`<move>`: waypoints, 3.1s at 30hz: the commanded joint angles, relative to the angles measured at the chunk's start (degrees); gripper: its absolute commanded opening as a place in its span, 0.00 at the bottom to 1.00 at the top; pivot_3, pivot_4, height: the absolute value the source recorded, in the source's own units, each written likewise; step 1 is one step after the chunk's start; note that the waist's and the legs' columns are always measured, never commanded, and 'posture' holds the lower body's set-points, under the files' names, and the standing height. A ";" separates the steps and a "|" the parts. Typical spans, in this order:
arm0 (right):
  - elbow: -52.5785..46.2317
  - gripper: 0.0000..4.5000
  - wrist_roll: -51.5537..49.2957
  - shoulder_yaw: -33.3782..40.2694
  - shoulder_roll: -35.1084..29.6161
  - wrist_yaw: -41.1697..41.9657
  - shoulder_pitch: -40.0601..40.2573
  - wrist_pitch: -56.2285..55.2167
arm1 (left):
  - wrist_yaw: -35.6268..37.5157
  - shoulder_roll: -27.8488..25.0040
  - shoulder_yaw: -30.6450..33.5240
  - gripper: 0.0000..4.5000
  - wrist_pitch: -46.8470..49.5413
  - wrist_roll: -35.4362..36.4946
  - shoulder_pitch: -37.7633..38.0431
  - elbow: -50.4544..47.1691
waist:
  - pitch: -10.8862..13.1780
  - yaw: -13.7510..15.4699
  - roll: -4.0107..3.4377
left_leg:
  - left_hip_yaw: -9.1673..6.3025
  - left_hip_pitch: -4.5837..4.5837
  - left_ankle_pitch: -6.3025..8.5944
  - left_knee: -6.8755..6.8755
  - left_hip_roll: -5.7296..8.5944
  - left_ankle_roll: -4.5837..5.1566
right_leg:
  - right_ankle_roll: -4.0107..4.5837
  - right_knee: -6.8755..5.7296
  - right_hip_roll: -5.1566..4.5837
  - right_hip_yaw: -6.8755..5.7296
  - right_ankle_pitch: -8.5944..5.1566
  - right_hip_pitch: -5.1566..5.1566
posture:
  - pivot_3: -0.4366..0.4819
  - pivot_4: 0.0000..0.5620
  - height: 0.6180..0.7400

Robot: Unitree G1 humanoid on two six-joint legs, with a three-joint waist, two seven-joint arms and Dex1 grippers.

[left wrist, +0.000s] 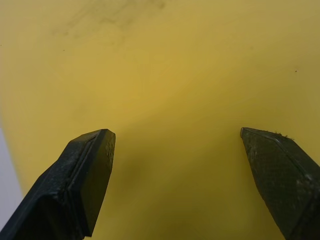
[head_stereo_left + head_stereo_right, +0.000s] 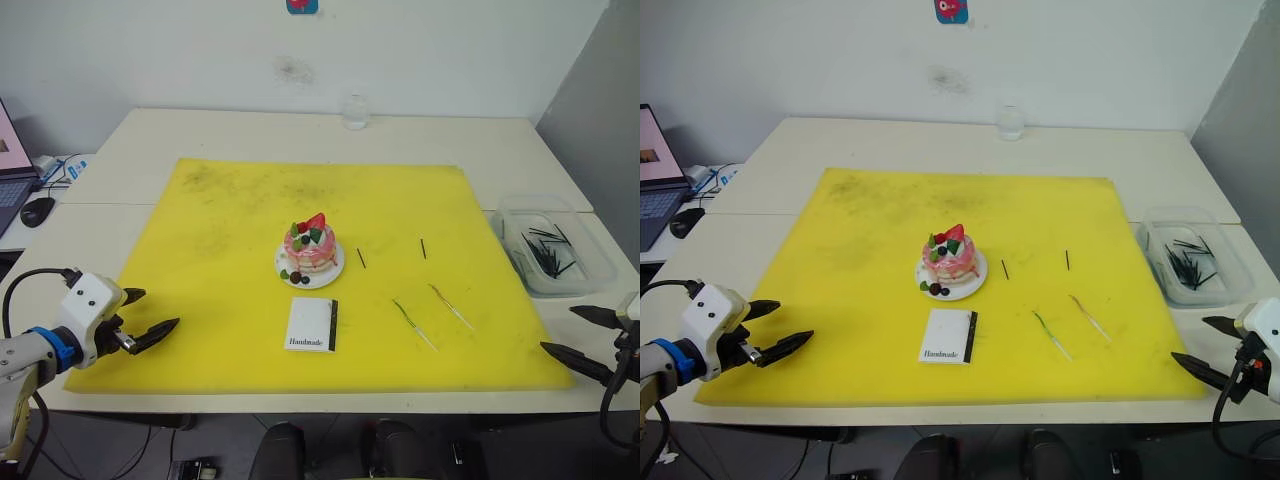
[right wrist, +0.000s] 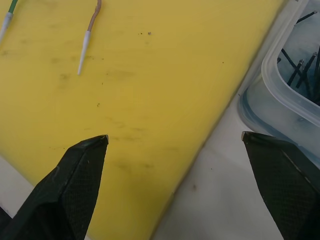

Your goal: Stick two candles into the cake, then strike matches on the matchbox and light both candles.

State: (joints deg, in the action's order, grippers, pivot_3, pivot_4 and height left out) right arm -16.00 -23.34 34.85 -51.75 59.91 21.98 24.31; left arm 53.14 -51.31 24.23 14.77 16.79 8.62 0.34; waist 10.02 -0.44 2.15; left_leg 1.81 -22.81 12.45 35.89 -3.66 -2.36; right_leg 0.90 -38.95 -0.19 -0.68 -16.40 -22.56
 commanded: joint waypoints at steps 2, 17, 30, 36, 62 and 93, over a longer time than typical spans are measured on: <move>-0.79 0.99 -0.09 1.92 -0.34 -0.31 -0.26 -0.88 | -0.08 -0.63 0.58 1.00 0.88 0.51 -0.65 -1.15 | 0.00 0.00 0.00 | 0.00 0.00 0.00 0.00 0.00 0.00 | 0.00 0.00 0.00 0.00 0.00 0.00 | 0.48 0.27 1.00; -1.10 0.99 -0.25 1.63 -0.28 -0.48 -0.79 -0.72 | 4.97 -0.67 2.19 1.00 1.22 4.07 -2.35 0.31 | 0.00 0.07 0.00 | 0.04 0.00 0.00 0.01 0.00 0.00 | -0.01 -0.01 0.01 -0.01 0.01 0.01 | 0.48 0.27 1.00; -1.37 0.99 -0.26 1.81 0.41 -0.94 -0.76 -1.31 | 5.22 -0.96 2.35 1.00 -1.01 3.72 -1.60 0.17 | 0.00 0.11 0.00 | 0.04 0.00 0.00 0.02 0.00 0.00 | -0.01 -0.01 0.01 0.00 0.01 0.02 | 0.48 0.27 1.00; -5.11 0.99 -2.07 2.71 0.68 -1.46 -0.75 0.08 | 7.11 -0.55 0.77 1.00 9.03 13.79 -0.05 -16.25 | 0.00 0.21 0.00 | 0.01 -0.02 0.00 0.06 0.00 0.00 | -0.04 -0.01 -0.01 0.01 0.02 0.03 | 0.48 0.27 1.00; -22.81 0.99 -2.82 -19.85 3.47 -26.76 -12.01 24.82 | 3.39 6.91 -26.17 1.00 18.88 21.41 -19.81 -36.19 | -0.02 0.22 -0.03 | -0.01 0.03 -0.01 0.18 0.15 0.00 | -0.23 0.06 0.27 0.09 0.12 0.19 | 0.48 0.27 1.00; -17.57 0.01 -0.82 -23.46 6.28 -25.33 -11.47 20.94 | 0.38 7.57 -23.77 1.00 19.64 22.64 -15.21 -37.16 | -0.02 0.30 -0.02 | -0.06 0.05 -0.01 0.21 0.09 0.00 | -0.26 0.05 0.18 0.11 0.14 0.23 | 0.48 0.27 1.00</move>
State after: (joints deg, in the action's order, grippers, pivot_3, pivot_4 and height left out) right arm -32.49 -22.76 8.87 -45.46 34.11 10.38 43.69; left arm 54.21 -43.61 -1.71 34.61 38.27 -6.81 -35.45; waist 10.00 -0.14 2.12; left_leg 1.76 -22.77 12.44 36.09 -3.57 -2.37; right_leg 0.64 -38.89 0.00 -0.58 -16.26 -22.33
